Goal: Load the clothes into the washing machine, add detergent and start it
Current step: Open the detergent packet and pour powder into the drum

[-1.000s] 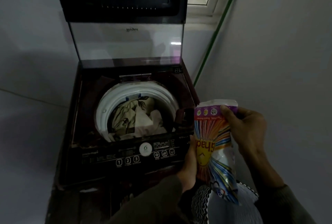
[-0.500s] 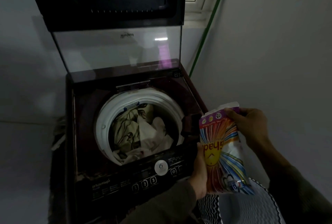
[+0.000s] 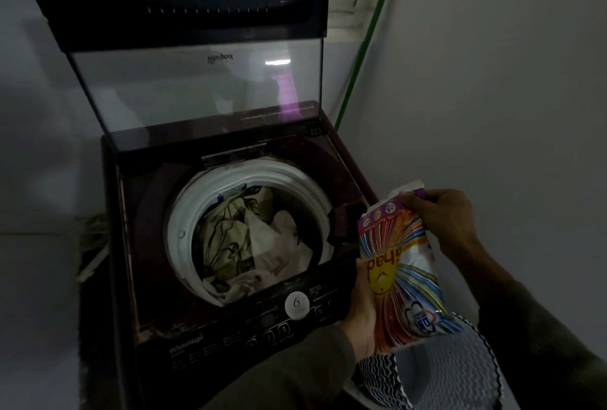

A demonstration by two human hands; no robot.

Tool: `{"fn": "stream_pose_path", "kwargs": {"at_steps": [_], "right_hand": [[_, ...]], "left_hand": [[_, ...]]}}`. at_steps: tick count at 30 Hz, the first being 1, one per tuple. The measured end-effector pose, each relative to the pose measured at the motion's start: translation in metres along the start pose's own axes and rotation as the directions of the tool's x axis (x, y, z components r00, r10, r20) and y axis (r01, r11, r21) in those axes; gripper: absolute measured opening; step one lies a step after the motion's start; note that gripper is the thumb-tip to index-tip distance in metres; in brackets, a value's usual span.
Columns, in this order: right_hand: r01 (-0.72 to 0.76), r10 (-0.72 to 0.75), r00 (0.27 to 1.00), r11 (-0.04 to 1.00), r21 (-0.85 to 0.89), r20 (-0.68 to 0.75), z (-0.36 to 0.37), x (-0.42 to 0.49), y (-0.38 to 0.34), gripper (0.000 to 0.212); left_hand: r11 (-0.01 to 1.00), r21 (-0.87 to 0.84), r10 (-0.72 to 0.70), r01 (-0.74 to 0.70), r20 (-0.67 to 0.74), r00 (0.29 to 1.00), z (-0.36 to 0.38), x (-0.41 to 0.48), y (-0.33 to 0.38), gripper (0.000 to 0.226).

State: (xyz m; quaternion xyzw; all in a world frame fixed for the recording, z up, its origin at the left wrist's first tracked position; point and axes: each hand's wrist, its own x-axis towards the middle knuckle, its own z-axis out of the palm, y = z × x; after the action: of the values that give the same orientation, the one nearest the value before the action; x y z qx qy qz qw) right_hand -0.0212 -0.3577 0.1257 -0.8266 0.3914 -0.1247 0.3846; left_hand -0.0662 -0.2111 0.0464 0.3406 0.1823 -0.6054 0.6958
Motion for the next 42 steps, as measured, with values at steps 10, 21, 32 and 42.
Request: {"fn": "stream_pose_path", "kwargs": {"at_steps": [10, 21, 32, 42], "right_hand": [[-0.005, 0.005, 1.000, 1.000, -0.005, 0.014, 0.003, 0.003, 0.000, 0.017], [0.012, -0.012, 1.000, 1.000, 0.011, 0.015, 0.002, 0.005, -0.002, 0.022], [0.011, -0.011, 1.000, 1.000, 0.004, 0.003, 0.002, 0.013, -0.004, 0.022], [0.029, -0.029, 1.000, 1.000, -0.003, 0.004, 0.002, 0.022, -0.004, 0.022]], "left_hand": [[1.000, -0.024, -0.011, 0.009, -0.080, 0.997, -0.002, -0.008, 0.007, 0.079], [0.999, -0.030, -0.043, 0.040, -0.091, 0.995, 0.004, -0.014, 0.014, 0.074], [0.998, 0.057, 0.008, -0.003, -0.085, 0.996, 0.010, -0.024, 0.023, 0.075], [1.000, 0.016, 0.003, -0.002, -0.088, 0.996, 0.016, -0.026, 0.028, 0.077]]}}
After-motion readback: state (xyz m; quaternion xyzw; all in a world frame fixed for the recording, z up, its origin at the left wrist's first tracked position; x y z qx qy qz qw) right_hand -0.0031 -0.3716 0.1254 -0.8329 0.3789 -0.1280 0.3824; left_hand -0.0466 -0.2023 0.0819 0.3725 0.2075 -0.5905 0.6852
